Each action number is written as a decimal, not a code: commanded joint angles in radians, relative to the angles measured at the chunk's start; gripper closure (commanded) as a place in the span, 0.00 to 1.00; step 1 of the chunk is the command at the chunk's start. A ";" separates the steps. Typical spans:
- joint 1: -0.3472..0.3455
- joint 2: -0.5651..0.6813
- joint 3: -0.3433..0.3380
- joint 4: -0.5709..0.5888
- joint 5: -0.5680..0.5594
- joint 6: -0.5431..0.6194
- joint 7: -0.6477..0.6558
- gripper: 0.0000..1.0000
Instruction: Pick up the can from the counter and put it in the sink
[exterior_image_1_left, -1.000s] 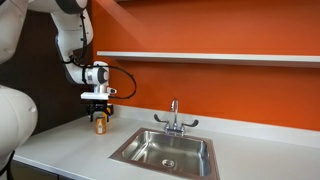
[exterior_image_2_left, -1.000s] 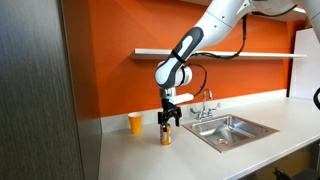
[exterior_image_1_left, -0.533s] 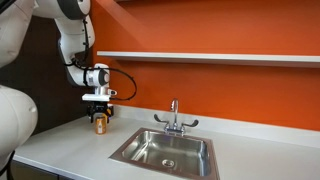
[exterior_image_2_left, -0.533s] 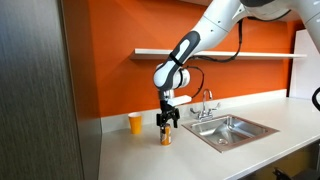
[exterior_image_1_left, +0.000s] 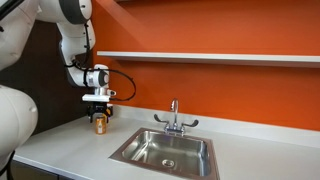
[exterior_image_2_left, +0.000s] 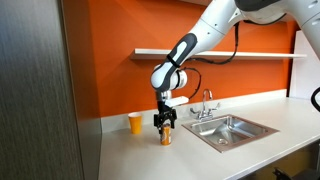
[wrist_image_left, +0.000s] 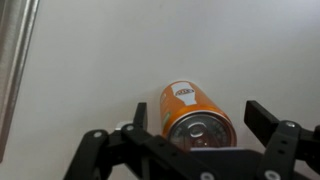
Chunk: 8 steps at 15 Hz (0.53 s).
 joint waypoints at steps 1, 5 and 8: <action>-0.002 0.022 0.007 0.039 -0.006 -0.009 -0.024 0.00; 0.000 0.031 0.007 0.051 -0.006 -0.010 -0.025 0.00; 0.002 0.040 0.006 0.062 -0.008 -0.011 -0.022 0.00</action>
